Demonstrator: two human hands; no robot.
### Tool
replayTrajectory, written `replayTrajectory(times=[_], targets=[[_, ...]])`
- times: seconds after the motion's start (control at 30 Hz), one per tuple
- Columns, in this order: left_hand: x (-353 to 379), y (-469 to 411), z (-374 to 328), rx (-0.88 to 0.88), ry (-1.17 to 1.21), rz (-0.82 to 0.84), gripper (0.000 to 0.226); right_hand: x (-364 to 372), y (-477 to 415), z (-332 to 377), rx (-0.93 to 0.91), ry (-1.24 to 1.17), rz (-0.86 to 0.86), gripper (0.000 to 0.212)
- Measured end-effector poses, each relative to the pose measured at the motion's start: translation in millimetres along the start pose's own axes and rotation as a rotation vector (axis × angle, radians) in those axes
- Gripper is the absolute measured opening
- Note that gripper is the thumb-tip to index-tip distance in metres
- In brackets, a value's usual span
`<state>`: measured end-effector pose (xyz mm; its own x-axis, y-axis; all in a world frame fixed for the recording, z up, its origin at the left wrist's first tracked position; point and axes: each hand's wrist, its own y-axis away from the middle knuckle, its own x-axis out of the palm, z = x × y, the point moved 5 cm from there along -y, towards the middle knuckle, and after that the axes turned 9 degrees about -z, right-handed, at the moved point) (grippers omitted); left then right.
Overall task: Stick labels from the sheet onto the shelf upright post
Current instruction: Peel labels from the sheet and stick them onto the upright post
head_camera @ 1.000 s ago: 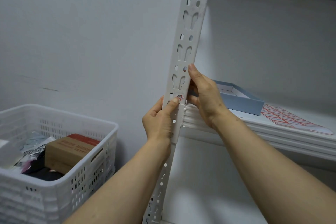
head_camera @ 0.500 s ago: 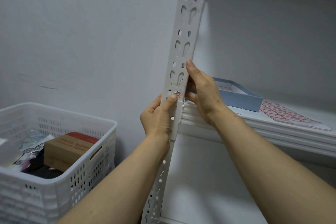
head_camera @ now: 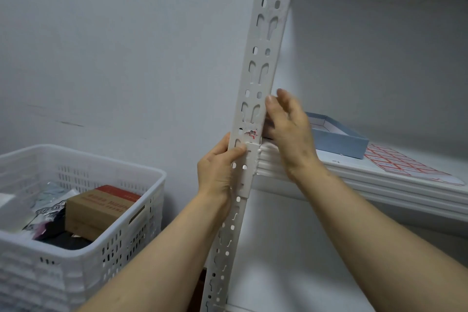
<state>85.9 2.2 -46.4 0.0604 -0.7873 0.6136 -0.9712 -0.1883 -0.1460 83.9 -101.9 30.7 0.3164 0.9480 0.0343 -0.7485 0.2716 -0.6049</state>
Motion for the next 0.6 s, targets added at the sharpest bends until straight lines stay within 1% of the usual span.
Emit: replayTrajectory(times=[0.03, 0.07, 0.1, 0.17, 0.23, 0.27, 0.33, 0.4, 0.6], targets=[[0.7, -0.3, -0.2, -0.023, 0.022, 0.016, 0.031, -6.7, 4.3, 1.9, -0.134, 0.053, -0.08, 0.043], [0.5, -1.1, 0.4, -0.044, 0.049, 0.007, 0.032, -12.2, 11.5, 6.5, -0.312, 0.149, -0.142, 0.03], [-0.4, -1.6, 0.6, -0.061, 0.066, -0.024, 0.031, -15.8, 17.9, 8.3, -0.49, 0.246, -0.167, 0.021], [-2.9, -3.4, 1.6, -0.052, 0.06, -0.073, 0.032, -14.8, 28.0, 10.1, -0.794, 0.421, -0.151, 0.017], [-3.6, -3.4, 2.9, -0.032, 0.05, -0.061, 0.032, -9.5, 31.3, 7.8, -1.028, 0.605, -0.156, 0.016], [-3.4, -2.6, 2.8, -0.029, 0.044, -0.055, 0.032, -7.0, 31.6, 7.3, -1.118, 0.701, -0.188, 0.014], [-4.4, -2.2, 2.7, -0.029, 0.039, -0.054, 0.031, -5.2, 33.3, 11.3, -1.224, 0.819, -0.277, 0.012], [-5.1, -3.1, 3.9, -0.035, 0.043, -0.062, 0.032, -4.9, 34.9, 14.2, -1.267, 0.869, -0.333, 0.009], [-7.1, -4.6, 8.2, -0.07, 0.074, -0.1, 0.034, 5.4, 39.0, 25.2, -1.388, 0.966, -0.351, 0.022]])
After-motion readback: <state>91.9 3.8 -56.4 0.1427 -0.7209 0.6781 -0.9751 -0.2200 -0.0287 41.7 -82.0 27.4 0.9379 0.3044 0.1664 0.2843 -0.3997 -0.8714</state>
